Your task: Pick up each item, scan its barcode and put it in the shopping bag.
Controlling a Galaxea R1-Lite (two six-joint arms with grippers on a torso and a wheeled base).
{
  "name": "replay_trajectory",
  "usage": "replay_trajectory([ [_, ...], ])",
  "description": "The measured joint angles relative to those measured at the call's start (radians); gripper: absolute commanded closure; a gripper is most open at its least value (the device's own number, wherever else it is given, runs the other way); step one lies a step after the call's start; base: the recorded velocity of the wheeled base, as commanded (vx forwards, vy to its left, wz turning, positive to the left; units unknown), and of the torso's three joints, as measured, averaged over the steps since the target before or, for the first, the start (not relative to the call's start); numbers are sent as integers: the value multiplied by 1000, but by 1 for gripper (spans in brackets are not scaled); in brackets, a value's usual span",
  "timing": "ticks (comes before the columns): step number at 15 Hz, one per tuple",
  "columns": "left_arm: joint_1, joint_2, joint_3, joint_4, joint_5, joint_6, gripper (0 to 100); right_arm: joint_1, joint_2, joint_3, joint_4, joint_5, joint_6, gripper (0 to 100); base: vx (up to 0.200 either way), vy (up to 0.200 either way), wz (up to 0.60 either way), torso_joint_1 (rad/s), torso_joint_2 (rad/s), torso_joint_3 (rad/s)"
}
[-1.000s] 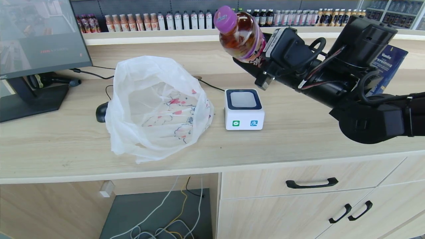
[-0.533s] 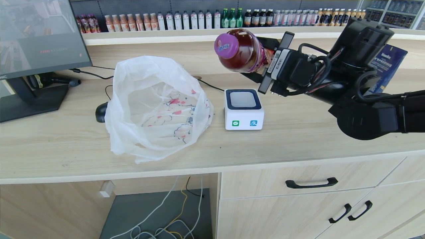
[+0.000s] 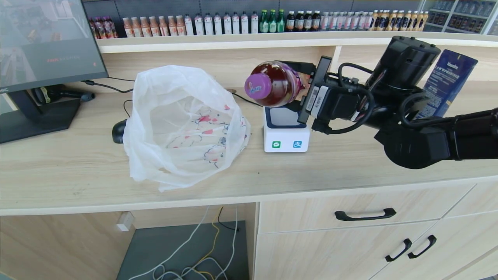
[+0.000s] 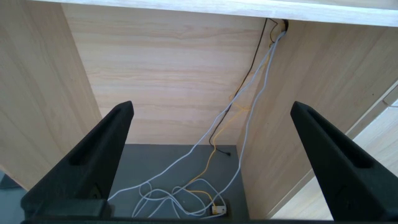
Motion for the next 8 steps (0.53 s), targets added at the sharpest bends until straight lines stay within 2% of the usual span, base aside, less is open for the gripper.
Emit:
replay_trajectory([
  [8,0,0,0,0,0,0,0,1,48,13,-1,7,-12,100,0,0,0,0,0,0],
])
